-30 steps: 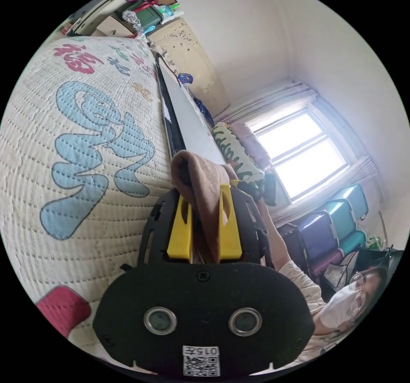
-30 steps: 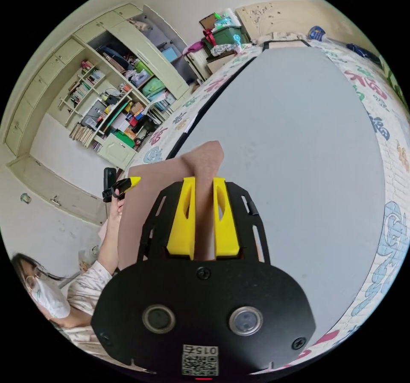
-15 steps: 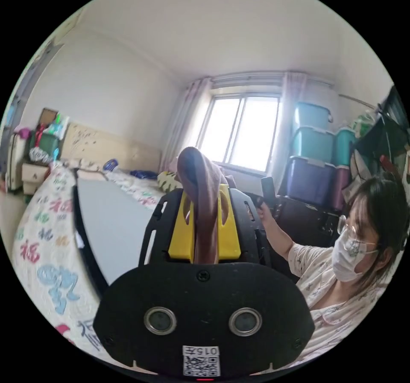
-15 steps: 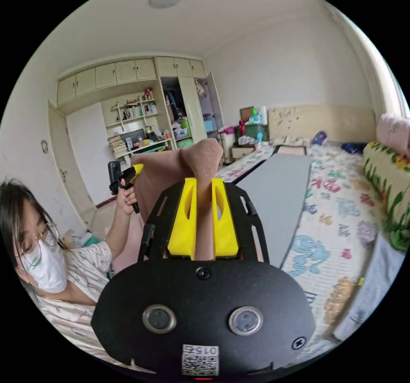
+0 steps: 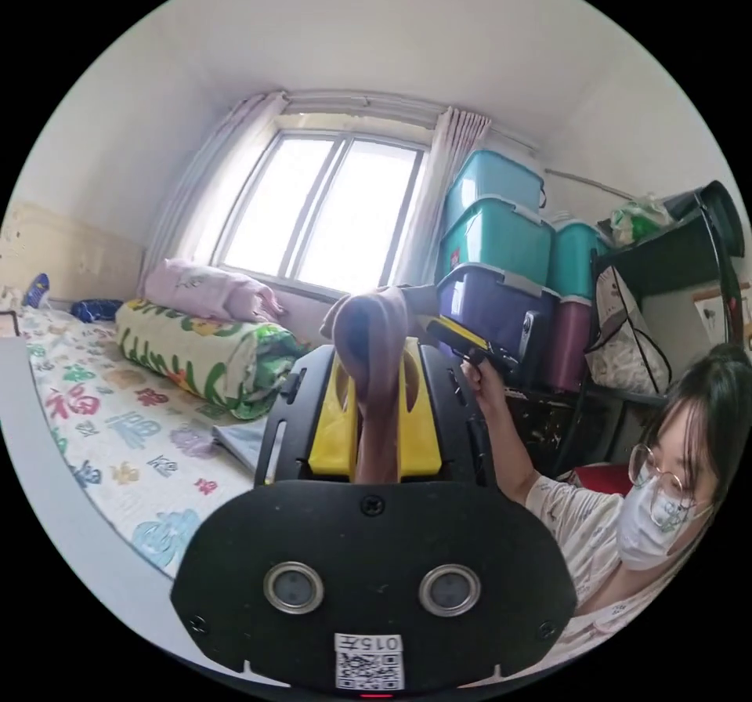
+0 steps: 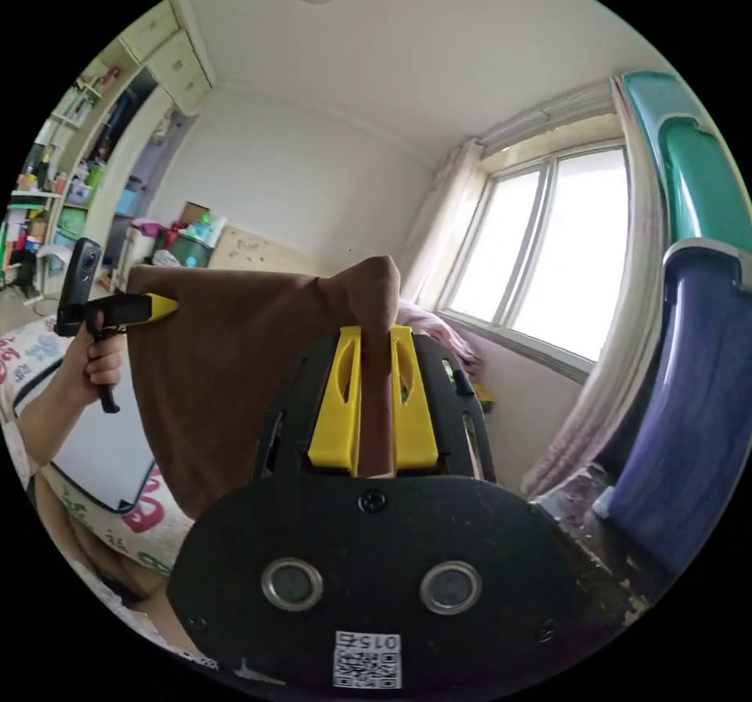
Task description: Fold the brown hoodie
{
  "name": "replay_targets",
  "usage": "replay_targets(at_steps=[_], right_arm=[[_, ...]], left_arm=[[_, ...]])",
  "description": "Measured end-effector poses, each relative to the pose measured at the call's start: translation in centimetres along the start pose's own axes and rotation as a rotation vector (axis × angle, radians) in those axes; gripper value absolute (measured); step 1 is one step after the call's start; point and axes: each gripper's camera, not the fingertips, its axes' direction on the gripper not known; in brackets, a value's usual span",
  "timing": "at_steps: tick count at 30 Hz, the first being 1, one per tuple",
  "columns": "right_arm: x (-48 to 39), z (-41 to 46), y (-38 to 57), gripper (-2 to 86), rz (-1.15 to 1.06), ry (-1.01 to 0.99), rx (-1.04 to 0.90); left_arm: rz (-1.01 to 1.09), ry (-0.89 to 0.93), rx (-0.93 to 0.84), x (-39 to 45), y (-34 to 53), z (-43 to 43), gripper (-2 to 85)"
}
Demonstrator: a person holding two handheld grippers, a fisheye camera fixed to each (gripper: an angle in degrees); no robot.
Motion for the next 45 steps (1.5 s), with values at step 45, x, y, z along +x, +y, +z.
replay_targets(at_steps=[45], right_arm=[[-14.7, 104.8, 28.1, -1.0, -0.304, 0.466, -0.553]], left_arm=[[-0.152, -0.671, -0.534, -48.7, 20.6, 31.0, 10.8]])
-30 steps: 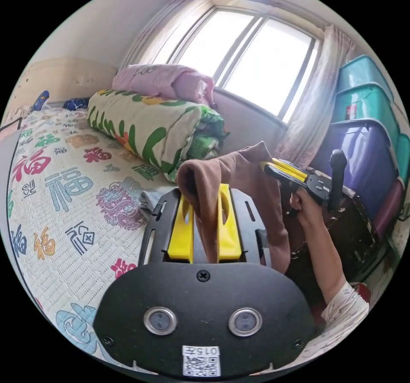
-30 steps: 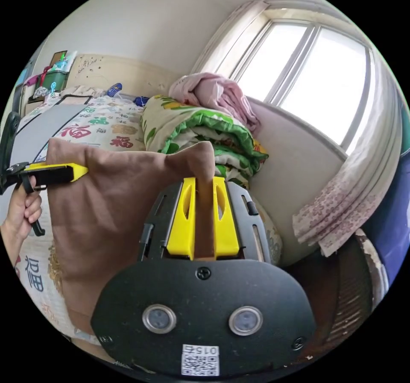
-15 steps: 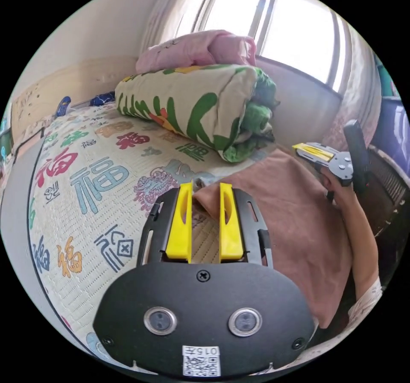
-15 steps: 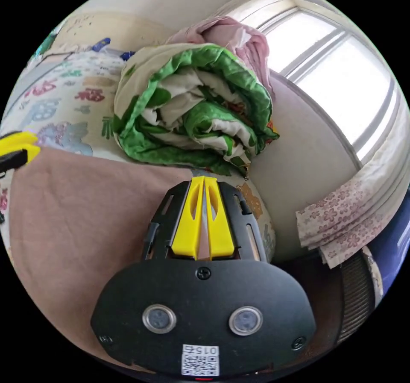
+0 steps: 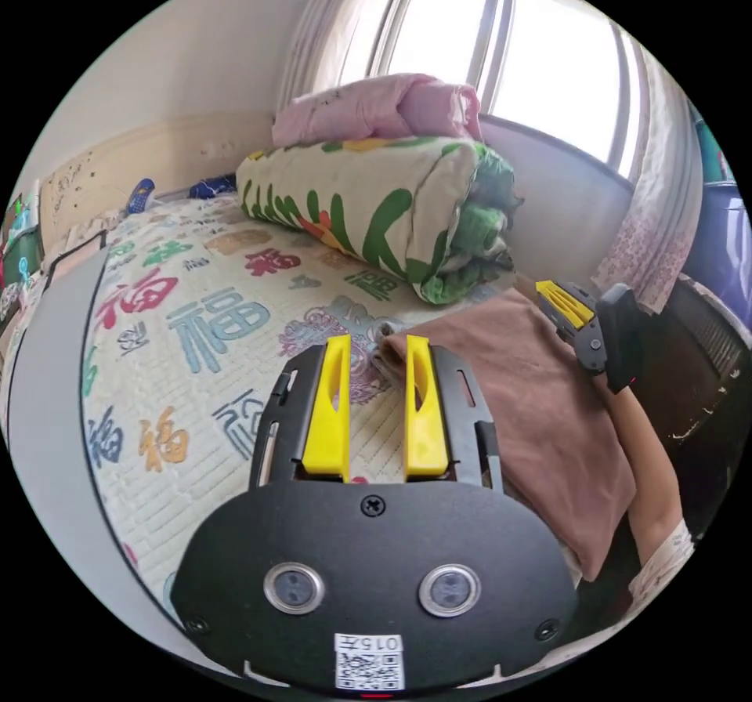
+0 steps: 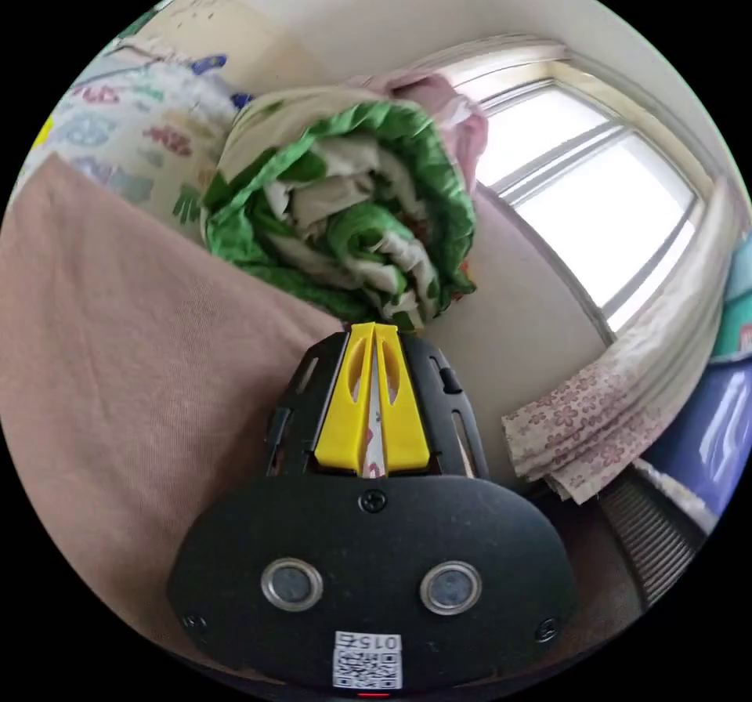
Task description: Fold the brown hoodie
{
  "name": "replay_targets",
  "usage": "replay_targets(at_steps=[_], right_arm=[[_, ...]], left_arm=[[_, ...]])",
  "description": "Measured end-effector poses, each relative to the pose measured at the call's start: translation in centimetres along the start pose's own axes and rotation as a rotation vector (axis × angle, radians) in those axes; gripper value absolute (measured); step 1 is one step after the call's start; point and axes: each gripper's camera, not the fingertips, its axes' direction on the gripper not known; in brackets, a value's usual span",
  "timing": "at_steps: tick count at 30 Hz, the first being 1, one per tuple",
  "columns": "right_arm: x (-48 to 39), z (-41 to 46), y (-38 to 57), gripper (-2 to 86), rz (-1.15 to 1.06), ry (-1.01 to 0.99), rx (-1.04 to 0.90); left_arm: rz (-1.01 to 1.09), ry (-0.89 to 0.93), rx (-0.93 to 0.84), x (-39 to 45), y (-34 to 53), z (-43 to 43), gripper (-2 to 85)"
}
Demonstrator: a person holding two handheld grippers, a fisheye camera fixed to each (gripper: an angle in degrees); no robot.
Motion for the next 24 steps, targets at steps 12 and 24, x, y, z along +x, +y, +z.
replay_targets(at_steps=[12, 24], right_arm=[[-0.1, -28.2, 20.2, -1.0, 0.333, -0.600, 0.793], [-17.4, -30.4, 33.5, -1.0, 0.206, -1.239, 0.766]], left_arm=[[0.263, -0.374, 0.317, -6.2, 18.4, -34.4, 10.3], [-0.809, -1.411, 0.141, -17.0, 61.3, -58.5, 14.6]])
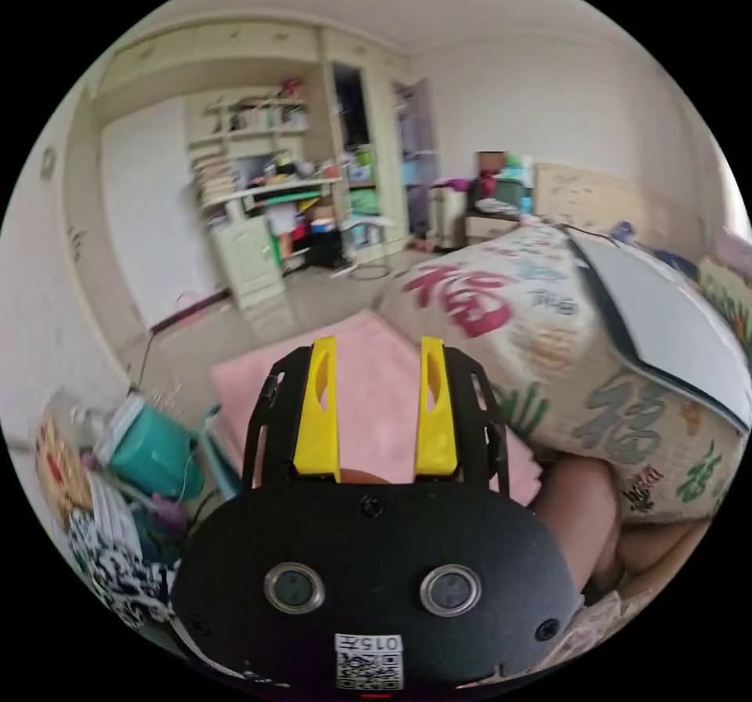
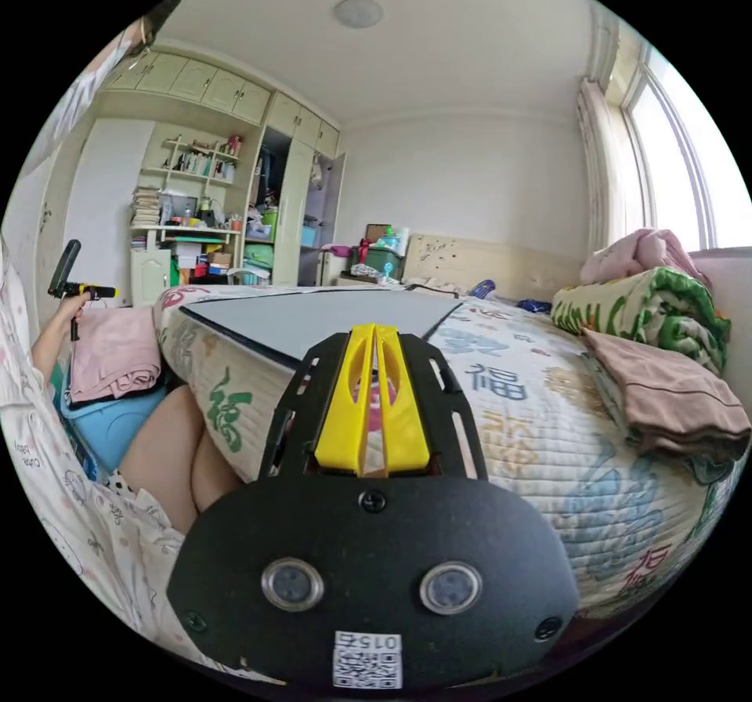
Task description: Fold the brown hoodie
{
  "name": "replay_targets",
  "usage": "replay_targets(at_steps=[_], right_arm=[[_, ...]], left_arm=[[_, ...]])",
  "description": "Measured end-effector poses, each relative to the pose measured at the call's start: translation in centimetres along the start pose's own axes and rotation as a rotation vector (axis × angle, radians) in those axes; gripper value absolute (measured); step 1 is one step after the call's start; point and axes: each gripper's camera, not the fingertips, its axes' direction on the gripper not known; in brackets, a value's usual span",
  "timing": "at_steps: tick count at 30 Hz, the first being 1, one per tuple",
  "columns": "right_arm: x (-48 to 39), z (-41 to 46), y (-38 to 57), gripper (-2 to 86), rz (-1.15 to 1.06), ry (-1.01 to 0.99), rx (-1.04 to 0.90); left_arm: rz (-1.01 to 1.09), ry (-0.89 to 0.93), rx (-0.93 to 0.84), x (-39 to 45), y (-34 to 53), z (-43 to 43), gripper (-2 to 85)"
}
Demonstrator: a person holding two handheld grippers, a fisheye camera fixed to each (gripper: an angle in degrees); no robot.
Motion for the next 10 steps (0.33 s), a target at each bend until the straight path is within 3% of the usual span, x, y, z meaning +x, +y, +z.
replay_targets(at_steps=[2, 7, 10], right_arm=[[-2.7, 2.1, 1.0, -1.0, -0.066, -0.031, -0.006], [-6.4, 6.6, 1.8, -1.0, -0.114, -0.250, 0.014], [-8.3, 9.8, 2.6, -1.0, -0.090, -0.380, -0.042]], left_arm=[[-0.185, -0.068, -0.060, -7.1, 1.7, 1.8, 15.8], [-0.418, -0.028, -0.124, -14.2, 3.1, 6.3, 17.5], [-0.531, 0.115, -0.122, -15.7, 4.4, 9.3, 16.9]])
